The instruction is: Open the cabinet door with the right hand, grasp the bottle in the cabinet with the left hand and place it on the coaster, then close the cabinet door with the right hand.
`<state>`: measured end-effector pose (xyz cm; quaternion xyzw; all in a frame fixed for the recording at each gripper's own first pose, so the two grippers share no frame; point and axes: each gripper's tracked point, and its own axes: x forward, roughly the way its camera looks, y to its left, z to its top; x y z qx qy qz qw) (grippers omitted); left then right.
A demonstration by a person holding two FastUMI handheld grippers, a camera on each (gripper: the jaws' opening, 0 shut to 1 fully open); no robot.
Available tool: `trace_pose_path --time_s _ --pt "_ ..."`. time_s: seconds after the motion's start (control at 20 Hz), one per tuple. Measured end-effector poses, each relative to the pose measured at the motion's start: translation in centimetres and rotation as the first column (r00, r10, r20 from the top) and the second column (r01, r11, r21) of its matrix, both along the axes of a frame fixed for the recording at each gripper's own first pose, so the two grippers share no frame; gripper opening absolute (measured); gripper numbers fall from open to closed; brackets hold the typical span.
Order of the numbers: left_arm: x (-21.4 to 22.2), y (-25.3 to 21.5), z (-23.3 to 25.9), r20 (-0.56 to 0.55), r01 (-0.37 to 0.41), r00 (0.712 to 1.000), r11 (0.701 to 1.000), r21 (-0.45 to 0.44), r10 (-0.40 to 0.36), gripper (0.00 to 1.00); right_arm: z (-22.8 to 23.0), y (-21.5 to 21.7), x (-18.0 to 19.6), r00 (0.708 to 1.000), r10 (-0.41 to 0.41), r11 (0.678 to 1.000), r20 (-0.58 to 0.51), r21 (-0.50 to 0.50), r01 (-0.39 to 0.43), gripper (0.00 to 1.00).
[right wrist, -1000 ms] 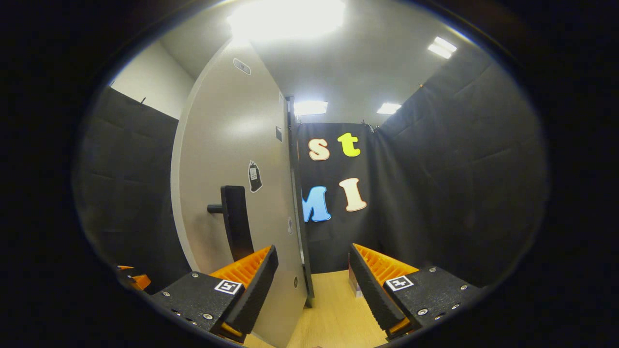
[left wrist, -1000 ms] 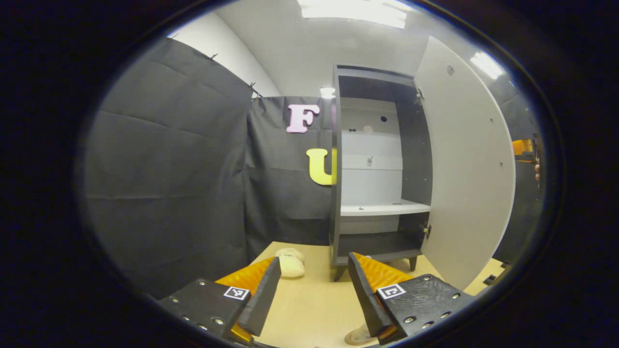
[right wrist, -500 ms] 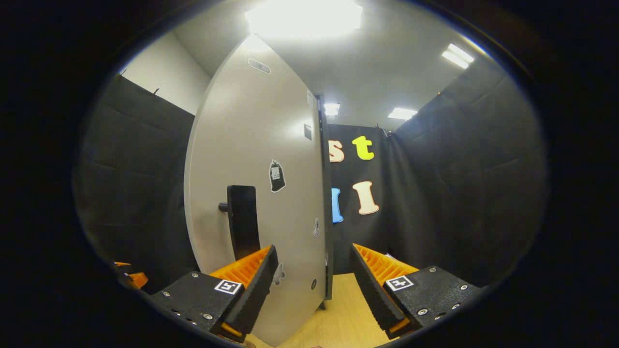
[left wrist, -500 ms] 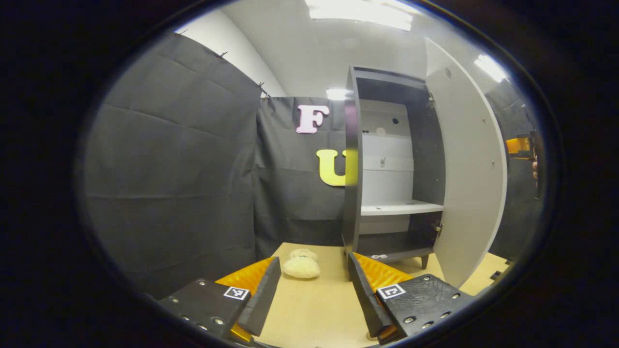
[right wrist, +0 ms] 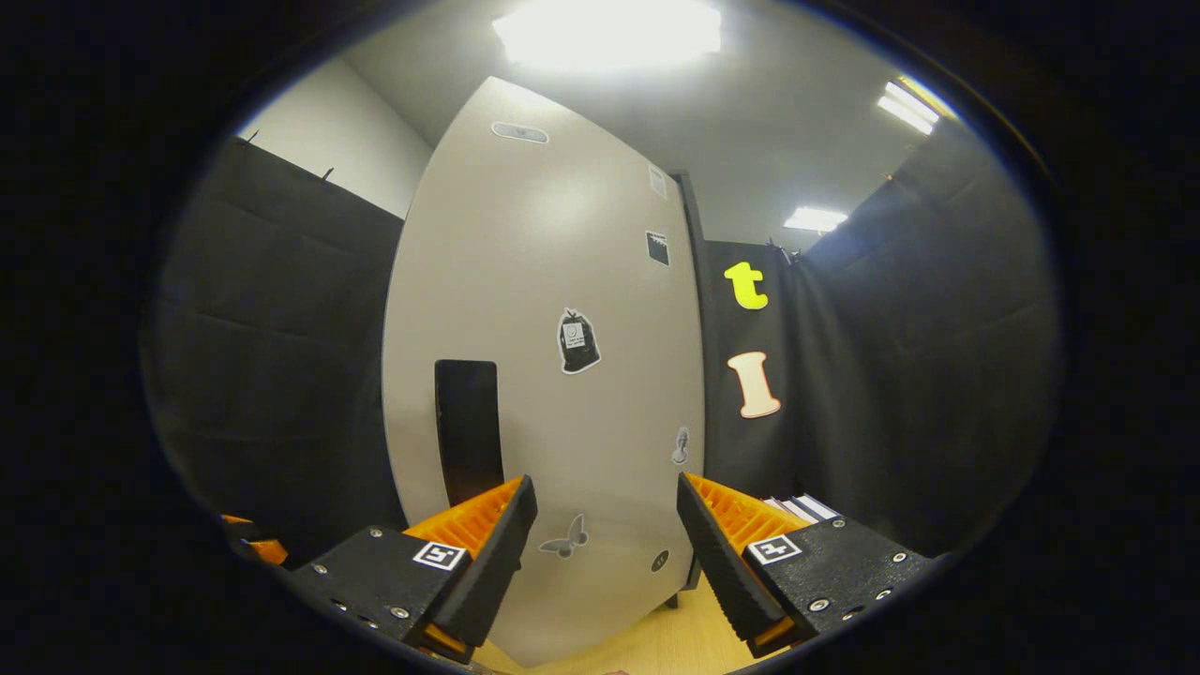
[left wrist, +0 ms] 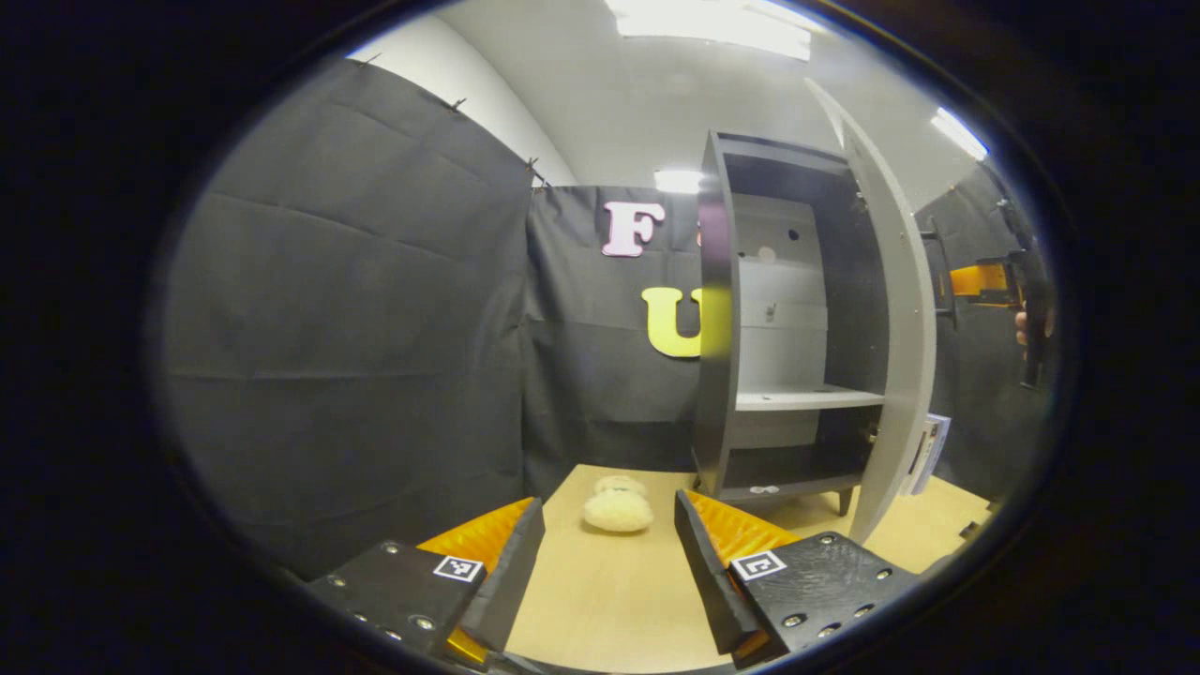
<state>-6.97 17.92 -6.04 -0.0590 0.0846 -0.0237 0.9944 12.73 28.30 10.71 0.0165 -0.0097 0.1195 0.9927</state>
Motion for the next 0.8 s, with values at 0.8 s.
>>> trace_pose_path --time_s 0.8 --pt "0.0 0.8 -0.1 -0.054 -0.020 0.998 1.000 0.008 0.020 0.86 -1.8 5.0 3.5 0.998 0.062 0.998 -0.016 -0.026 -0.063 0.95"
